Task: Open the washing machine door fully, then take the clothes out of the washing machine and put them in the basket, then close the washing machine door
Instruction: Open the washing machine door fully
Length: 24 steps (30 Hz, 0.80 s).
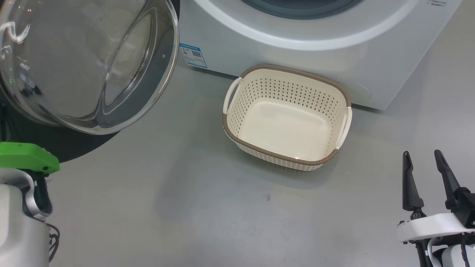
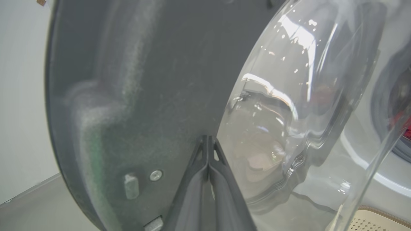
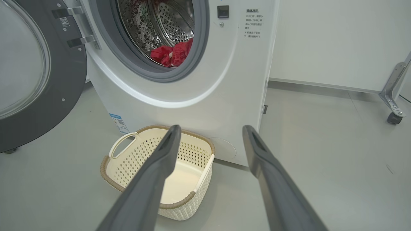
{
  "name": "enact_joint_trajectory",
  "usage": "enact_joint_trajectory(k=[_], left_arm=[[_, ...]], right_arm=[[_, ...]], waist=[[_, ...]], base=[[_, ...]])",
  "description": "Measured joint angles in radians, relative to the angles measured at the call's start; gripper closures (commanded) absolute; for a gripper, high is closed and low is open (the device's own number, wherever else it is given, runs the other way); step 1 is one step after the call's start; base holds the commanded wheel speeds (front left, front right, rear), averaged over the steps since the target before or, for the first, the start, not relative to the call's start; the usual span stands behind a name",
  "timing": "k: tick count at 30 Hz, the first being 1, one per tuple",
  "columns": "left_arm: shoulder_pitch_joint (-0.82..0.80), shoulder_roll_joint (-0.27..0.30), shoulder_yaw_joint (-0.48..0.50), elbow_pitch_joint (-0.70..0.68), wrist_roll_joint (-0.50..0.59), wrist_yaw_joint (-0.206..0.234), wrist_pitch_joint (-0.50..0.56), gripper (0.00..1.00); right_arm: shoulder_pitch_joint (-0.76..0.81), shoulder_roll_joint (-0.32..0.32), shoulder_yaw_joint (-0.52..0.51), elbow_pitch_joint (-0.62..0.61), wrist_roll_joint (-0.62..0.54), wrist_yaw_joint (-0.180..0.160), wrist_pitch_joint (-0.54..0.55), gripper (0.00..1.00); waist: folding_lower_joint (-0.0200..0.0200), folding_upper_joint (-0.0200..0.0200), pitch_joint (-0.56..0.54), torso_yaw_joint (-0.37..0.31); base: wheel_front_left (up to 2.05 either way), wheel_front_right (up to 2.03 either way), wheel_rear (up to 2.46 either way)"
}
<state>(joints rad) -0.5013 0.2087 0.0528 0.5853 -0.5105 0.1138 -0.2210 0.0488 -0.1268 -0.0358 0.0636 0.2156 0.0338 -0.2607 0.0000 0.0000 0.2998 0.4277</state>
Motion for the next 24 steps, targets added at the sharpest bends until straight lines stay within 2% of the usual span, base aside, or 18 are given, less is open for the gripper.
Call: enact_joint_trajectory(k=[14,24], left_arm=[[0.003,-0.002,0.022,0.023,-0.008,0.0,-0.026,1.0],[0.115,-0.03,0.024,-0.043,0.024,0.0,-0.031,1.0]], right_arm=[[-0.004,0.003,0.004,0.005,-0.007,0.008,0.0,0.0],[-0.004,0.02,0.012,0.025,-0.007,0.012,0.0,0.0]], waist=[[0.0,0.0,-0.01,-0.016],[0.0,0.0,-0.042,-0.022]], base=[[0.0,0.0,0.0],[0.0,0.0,0.0]])
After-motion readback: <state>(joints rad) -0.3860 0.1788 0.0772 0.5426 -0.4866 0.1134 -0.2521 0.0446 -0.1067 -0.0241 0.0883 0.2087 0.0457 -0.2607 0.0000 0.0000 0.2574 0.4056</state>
